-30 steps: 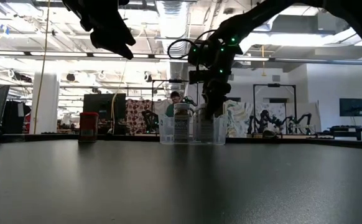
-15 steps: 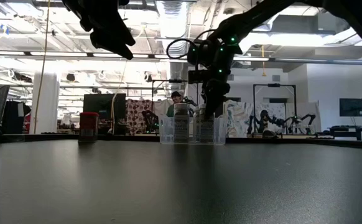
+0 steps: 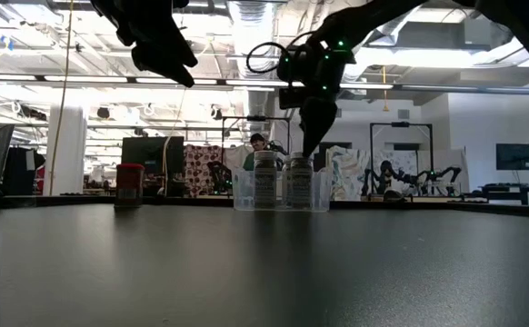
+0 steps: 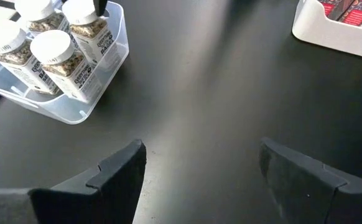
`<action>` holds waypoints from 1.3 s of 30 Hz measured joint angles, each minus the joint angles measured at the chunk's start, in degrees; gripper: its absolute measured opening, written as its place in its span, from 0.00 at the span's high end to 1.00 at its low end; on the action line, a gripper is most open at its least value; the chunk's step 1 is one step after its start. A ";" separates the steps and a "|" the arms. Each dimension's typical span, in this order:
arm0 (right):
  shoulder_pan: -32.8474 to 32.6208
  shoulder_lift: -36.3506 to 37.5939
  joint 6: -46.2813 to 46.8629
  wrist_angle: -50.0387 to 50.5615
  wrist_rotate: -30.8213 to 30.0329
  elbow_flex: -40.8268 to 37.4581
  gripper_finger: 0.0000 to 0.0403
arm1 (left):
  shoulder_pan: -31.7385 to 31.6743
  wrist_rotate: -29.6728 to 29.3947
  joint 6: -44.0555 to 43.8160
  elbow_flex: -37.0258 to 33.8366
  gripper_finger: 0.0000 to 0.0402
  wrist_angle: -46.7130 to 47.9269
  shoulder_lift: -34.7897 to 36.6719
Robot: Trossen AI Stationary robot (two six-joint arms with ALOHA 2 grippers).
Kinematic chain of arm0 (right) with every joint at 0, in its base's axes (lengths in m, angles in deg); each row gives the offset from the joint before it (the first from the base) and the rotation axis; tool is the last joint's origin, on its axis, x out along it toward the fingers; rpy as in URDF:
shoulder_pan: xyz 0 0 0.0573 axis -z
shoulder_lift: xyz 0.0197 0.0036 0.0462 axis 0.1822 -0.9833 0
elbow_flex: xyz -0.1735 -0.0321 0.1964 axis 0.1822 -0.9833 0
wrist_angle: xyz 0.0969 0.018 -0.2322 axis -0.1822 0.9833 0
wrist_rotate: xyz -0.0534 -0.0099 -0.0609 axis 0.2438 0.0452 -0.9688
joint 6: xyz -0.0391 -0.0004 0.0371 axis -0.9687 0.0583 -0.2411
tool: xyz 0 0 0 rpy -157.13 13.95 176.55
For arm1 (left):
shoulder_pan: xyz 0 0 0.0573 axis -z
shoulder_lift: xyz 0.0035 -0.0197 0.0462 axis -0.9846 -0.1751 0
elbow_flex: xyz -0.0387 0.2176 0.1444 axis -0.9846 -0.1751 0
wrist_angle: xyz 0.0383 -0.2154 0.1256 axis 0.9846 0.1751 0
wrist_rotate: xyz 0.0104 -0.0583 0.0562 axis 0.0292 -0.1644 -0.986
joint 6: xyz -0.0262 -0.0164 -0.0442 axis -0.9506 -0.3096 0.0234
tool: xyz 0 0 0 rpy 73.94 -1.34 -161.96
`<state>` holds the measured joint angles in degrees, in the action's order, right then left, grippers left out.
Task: Sort spices by type
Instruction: Put the white spice bottle into the transparent bin, then put the red spice bottle into the white bin
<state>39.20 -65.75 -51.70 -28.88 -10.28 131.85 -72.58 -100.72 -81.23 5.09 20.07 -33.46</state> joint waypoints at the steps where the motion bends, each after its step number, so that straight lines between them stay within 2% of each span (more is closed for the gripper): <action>1: 0.04 0.00 0.06 0.07 0.01 0.00 0.30 | 0.00 0.01 -0.02 0.00 0.26 0.02 0.00; 6: -0.07 1.25 0.06 -0.27 0.20 0.00 0.30 | 0.00 0.00 0.53 0.00 0.26 0.04 0.00; 13: -0.03 6.67 0.44 1.04 1.40 0.00 0.30 | 0.00 0.00 0.69 0.00 0.26 -0.05 0.00; 16: -0.10 9.51 3.10 2.82 1.44 0.00 0.30 | 0.00 0.00 0.36 0.00 0.26 -0.65 0.00; 21: 0.37 13.14 7.23 7.95 1.72 0.00 0.30 | 0.00 0.00 -5.08 0.00 0.26 -0.60 0.00; 25: 1.57 14.94 8.91 11.65 5.88 0.00 0.30 | 0.00 0.00 -6.38 0.00 0.26 -0.59 0.00; 28: 2.24 15.90 12.65 13.24 6.80 -0.45 0.30 | 0.02 -1.34 -6.57 0.00 0.26 -1.53 0.00; 33: 2.55 21.85 18.84 10.72 6.81 -9.34 0.30 | -1.74 -7.97 -7.81 0.00 0.27 -4.76 0.02; 36: 2.29 27.47 26.03 7.88 5.98 -17.62 0.30 | -4.42 -7.99 -5.35 0.93 0.27 -2.74 0.00; 39: 1.04 34.00 34.14 4.94 4.25 -25.17 0.30 | -8.10 -4.23 -0.77 2.69 0.27 -0.41 0.02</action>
<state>40.24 -31.75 -17.55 -23.94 -6.03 106.68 -80.69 -104.95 -82.00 7.77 19.66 -33.44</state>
